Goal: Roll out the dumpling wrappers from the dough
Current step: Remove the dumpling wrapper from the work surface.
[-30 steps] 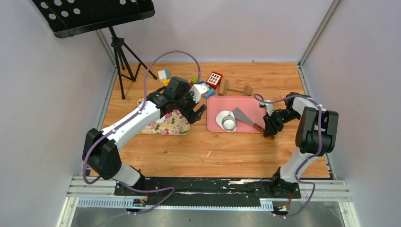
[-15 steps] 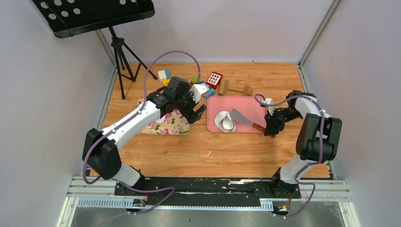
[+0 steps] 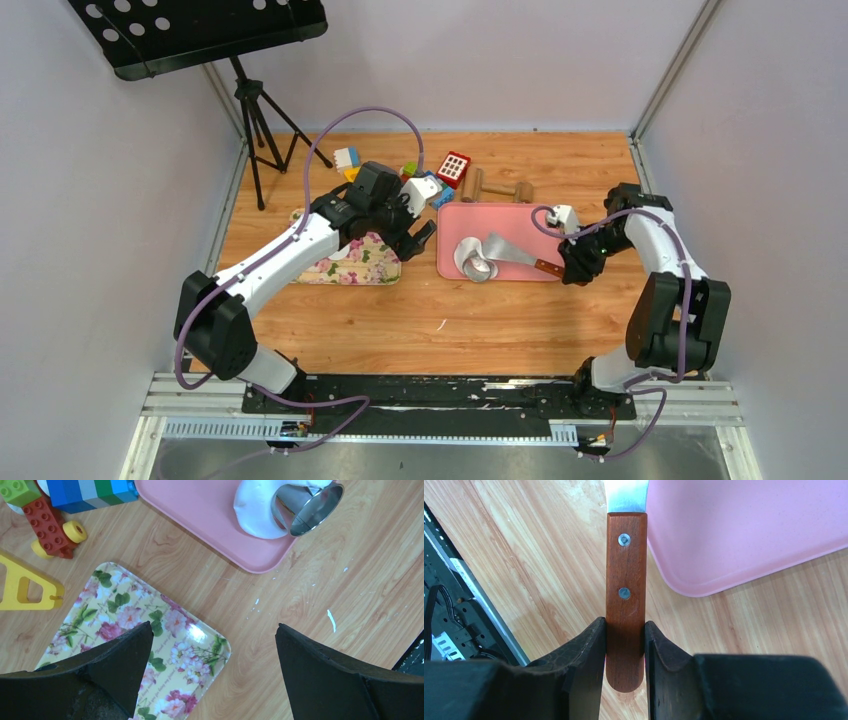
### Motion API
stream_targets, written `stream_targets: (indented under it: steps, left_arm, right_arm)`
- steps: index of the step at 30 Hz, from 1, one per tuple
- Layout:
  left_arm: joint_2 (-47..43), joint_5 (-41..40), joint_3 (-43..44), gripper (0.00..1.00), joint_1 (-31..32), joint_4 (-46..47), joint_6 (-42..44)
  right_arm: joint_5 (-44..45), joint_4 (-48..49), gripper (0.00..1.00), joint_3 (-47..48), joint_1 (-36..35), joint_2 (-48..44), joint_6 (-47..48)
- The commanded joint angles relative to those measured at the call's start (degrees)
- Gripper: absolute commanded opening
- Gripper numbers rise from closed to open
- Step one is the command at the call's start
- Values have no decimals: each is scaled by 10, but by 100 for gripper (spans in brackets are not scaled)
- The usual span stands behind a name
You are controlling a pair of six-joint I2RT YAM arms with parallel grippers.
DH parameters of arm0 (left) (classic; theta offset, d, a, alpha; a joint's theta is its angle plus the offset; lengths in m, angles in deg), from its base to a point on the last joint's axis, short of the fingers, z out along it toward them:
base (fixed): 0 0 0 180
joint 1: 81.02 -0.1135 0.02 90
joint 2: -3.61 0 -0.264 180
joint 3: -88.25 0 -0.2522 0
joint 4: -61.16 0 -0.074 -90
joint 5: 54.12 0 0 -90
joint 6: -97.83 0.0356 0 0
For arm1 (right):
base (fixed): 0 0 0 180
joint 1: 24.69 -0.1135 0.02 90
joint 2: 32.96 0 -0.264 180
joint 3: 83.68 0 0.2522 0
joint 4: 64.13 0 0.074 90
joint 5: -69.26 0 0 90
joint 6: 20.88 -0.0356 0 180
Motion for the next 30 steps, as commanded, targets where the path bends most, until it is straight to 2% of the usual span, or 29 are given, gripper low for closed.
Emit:
stream_targets:
  steps: [1,12,23,30]
  left_arm:
    - [-1,-2,3,100,-1,15,3]
    - [-3,-6,3,100,0,15,3]
    - [-1,-10,3,100,0,16,3]
    - [1,-12,4,100,-1,15,3]
  right_arm:
    - [2,-12,0,8,-23,-37,-2]
    - [60,-22,0,13,-78,-93,-29]
    - [171,2,0,23,-141,-148,-76]
    - [193,5,0,49,-160,-158,-98]
